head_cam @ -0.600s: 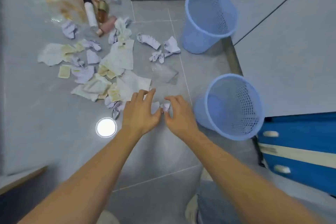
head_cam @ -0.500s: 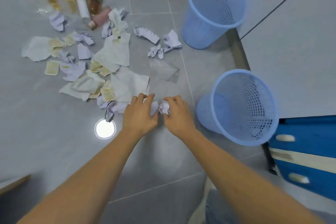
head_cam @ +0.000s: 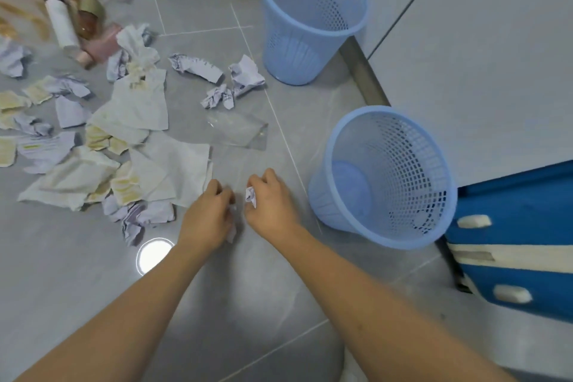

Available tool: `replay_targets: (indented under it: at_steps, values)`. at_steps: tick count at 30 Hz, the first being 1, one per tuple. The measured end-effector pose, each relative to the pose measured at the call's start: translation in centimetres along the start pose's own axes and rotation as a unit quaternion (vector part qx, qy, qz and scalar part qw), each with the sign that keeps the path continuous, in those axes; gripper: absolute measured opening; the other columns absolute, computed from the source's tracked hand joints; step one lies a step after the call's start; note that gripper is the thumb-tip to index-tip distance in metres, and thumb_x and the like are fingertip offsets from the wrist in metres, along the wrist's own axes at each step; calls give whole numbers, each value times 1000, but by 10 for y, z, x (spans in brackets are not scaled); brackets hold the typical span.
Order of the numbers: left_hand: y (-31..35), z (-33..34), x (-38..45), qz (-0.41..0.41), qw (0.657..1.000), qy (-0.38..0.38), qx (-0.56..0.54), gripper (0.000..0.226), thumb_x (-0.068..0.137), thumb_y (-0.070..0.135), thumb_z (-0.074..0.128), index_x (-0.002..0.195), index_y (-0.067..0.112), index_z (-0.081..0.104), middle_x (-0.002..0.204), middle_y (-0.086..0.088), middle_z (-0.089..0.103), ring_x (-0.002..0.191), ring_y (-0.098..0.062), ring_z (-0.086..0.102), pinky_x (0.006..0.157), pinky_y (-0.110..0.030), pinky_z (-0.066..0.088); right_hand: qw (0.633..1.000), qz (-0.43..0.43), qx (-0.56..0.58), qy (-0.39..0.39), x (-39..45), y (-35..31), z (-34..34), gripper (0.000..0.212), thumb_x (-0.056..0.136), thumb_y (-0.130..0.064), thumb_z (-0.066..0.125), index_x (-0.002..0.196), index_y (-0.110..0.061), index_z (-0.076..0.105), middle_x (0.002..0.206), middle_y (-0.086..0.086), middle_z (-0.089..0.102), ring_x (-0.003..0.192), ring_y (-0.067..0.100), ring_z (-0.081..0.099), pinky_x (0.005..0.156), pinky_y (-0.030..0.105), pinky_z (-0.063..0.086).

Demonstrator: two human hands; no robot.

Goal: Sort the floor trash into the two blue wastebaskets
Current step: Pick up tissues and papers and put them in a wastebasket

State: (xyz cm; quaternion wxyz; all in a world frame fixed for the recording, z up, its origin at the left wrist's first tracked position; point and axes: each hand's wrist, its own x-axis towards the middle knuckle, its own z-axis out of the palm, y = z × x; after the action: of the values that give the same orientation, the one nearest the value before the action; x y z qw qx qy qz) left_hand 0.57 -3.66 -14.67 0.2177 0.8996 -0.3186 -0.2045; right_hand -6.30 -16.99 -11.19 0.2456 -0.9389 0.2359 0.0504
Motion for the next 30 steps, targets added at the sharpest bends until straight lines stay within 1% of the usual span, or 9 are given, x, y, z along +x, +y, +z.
replay_targets:
  at_steps: [6,9,11,14,17,20,22,26,30]
  values:
    - [66,-107,14,94,990,82,-60,10,87,8,66,95,13,71,95,5,52,77,-23,60,64,-34,45,984,-20,31,175,-21,-38,-122,21,80,-19,66,99,-13,58,103,6,48,83,29,56,66,37,45]
    - [122,-155,22,163,970,140,-118,9,88,10,67,93,16,71,94,11,50,78,-11,55,72,-32,48,958,13,68,277,-29,-34,-183,22,80,-21,65,101,-17,59,102,2,48,81,26,56,66,36,46]
    - [162,-170,29,209,953,163,-147,11,87,8,66,94,14,71,94,7,51,80,-14,56,75,-33,48,947,47,75,309,-35,-13,-212,22,81,-20,66,101,-17,59,103,1,48,80,24,55,69,37,48]
    - [210,-164,39,256,940,157,-161,11,86,7,64,95,11,69,98,0,54,81,-20,58,72,-39,51,944,113,66,302,-47,25,-229,20,82,-16,65,101,-15,59,102,3,49,81,25,55,70,37,46]
    - [235,-135,49,265,946,115,-150,12,87,14,65,99,13,67,102,-2,54,82,-26,61,71,-46,54,949,177,30,260,-62,55,-227,24,85,-21,66,108,-20,60,107,3,53,91,27,58,72,33,42]
    - [239,-112,45,244,966,47,-68,34,88,41,63,118,25,68,117,5,64,110,-23,60,84,-40,54,959,216,5,184,-76,76,-222,47,82,-33,70,127,-28,57,120,2,54,111,28,52,88,40,49]
    - [232,-107,40,261,963,60,-22,46,88,53,59,127,29,67,121,9,68,119,-19,54,86,-38,53,959,224,-10,176,-80,82,-221,52,79,-32,69,130,-30,58,122,1,53,116,29,48,93,46,50]
    - [194,-118,33,271,952,137,-28,45,87,51,50,115,22,72,104,5,70,102,-23,57,76,-38,52,955,136,33,262,-59,55,-221,32,78,-21,60,110,-22,64,105,-2,57,105,26,55,86,41,50]
    - [118,-124,26,185,962,195,-42,27,91,40,58,108,23,69,98,8,63,100,-20,56,72,-36,50,961,9,70,266,-4,-11,-189,25,76,-22,55,100,-21,62,95,-5,57,95,20,56,80,41,50]
